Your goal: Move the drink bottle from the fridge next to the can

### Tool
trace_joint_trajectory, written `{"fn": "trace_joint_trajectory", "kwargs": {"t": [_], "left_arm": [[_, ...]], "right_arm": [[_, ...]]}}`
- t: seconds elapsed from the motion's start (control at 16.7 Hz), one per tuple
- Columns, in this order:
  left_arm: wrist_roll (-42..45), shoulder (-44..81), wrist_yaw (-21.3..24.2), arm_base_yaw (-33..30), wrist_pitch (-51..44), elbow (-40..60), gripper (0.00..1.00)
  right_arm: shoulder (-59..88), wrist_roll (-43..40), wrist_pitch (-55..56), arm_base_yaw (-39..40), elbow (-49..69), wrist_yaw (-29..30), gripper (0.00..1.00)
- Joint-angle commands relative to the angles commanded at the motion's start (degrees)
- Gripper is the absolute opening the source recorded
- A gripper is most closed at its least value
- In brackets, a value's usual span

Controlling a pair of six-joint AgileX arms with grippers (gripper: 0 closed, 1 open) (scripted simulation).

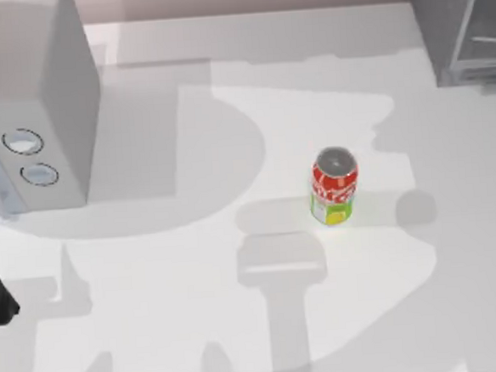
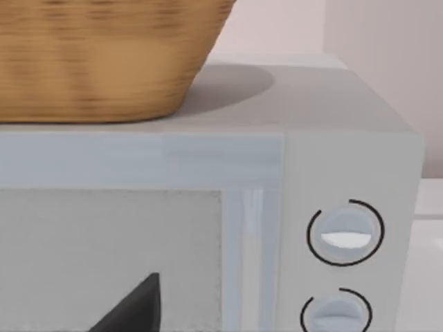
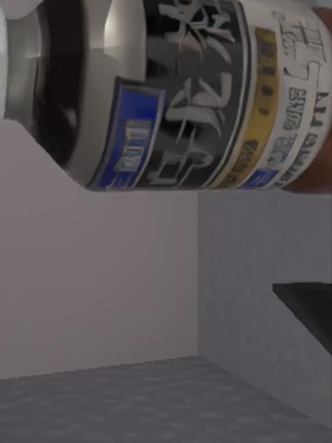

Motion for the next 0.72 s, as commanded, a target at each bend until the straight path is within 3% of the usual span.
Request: {"fn": "trace_joint_trajectory", "kwargs": {"t": [0.36, 0.72], "left_arm": [[0.0, 0.0, 0.0, 0.0, 0.0, 0.0, 1.0], [0.0, 0.0, 0.0, 0.0, 0.0, 0.0, 1.0]], "right_arm": [[0.37, -0.01, -0.46, 0.32, 0.67, 0.2, 1.0], [6.47, -0.05, -5.32, 1.07, 11.8, 1.16, 1.0]]}}
